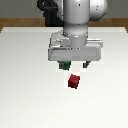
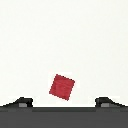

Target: Place the red cube on top of the green cube.

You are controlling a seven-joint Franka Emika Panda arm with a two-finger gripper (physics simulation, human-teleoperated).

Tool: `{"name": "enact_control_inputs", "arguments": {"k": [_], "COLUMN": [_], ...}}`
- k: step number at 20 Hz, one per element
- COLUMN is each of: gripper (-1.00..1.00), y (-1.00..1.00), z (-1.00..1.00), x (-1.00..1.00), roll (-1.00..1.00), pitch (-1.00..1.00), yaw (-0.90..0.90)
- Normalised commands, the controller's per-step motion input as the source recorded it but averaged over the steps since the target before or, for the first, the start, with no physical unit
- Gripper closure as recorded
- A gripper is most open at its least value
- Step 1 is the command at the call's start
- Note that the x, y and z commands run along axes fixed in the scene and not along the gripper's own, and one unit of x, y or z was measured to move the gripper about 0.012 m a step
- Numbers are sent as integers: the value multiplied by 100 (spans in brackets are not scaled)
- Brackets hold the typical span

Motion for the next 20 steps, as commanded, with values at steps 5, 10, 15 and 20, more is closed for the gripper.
{"name": "enact_control_inputs", "arguments": {"k": [5, 10, 15, 20], "gripper": [-100, -100, 100, 100], "y": [0, 0, 0, 0], "z": [-20, -60, -40, 0], "x": [20, 0, 0, 0], "roll": [0, 0, 0, 0], "pitch": [0, 0, 0, 0], "yaw": [0, 0, 0, 0]}}
